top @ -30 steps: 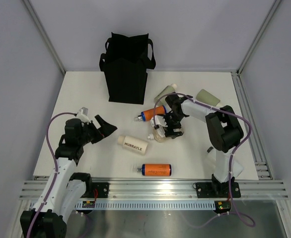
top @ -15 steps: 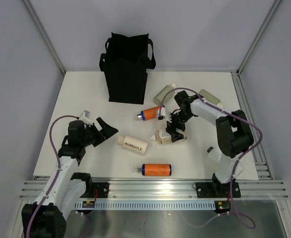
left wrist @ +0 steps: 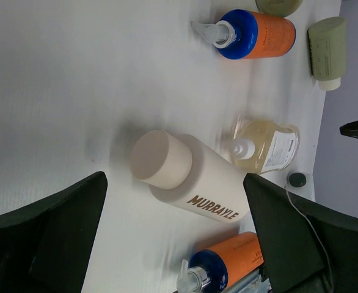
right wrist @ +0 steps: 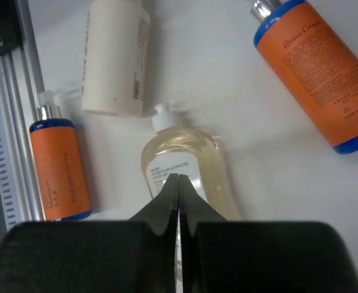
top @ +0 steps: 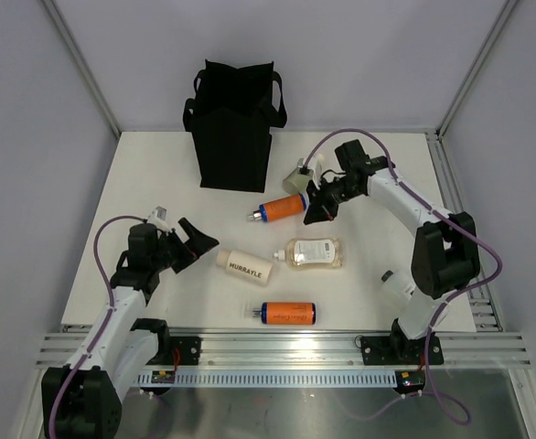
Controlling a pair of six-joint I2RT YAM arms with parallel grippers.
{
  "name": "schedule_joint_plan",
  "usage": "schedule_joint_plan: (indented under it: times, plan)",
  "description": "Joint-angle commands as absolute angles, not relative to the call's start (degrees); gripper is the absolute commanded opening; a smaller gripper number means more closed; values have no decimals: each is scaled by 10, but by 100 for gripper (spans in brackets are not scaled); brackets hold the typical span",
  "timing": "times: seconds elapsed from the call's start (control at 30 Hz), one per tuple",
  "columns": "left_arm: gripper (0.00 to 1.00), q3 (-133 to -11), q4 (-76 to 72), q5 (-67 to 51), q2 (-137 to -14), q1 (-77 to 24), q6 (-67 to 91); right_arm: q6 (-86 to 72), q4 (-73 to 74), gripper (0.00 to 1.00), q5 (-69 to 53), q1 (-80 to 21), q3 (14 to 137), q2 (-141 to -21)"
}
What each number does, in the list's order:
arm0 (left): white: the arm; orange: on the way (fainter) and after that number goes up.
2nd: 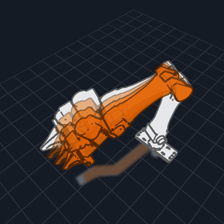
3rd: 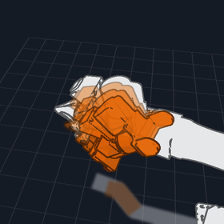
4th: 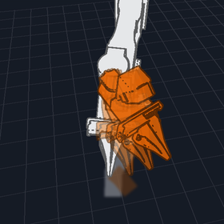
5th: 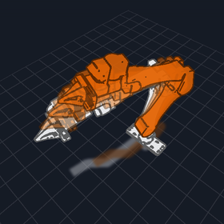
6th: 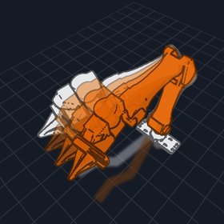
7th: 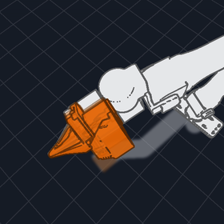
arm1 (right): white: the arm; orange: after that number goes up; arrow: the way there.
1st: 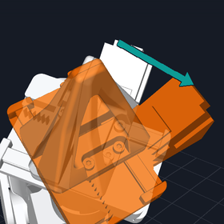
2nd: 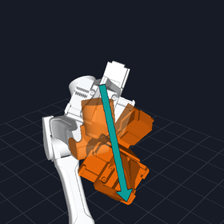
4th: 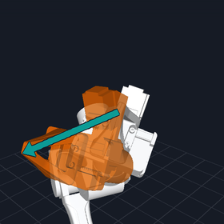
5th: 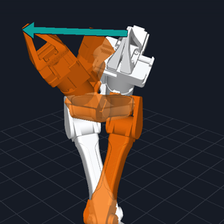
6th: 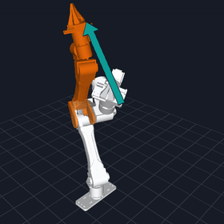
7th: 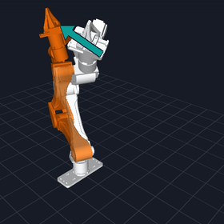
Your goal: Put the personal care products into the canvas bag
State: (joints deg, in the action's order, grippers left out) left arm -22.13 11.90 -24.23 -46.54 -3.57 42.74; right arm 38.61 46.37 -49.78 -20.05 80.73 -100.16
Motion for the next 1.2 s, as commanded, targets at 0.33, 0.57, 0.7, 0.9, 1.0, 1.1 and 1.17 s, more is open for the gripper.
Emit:
schedule_joint_plan:
  times: [0.33, 0.57, 0.7, 0.9, 1.0, 1.1, 1.17]
  plan:
    - [99, -218, 85, -262, -440, -34, 432, 508, 416, 100, -246, -322, 676, -954]
    - [99, -222, 85, -265, -449, -34, 431, 535, 367, 99, -89, -391, 690, -1048]
    - [99, -221, 95, -264, -439, -34, 429, 548, 407, 97, -88, -410, 701, -1086]
    - [99, -205, 98, -258, -418, -34, 434, 465, 415, 0, -94, -390, 715, -1100]
    - [99, -204, 102, -260, -412, -34, 433, 396, 432, 0, -202, -328, 735, -1082]
    - [99, -205, 101, -263, -407, -34, 432, 337, 444, 0, -343, -265, 749, -1064]
    - [99, -205, 98, -265, -408, -34, 433, 308, 446, 0, -447, -209, 751, -1056]
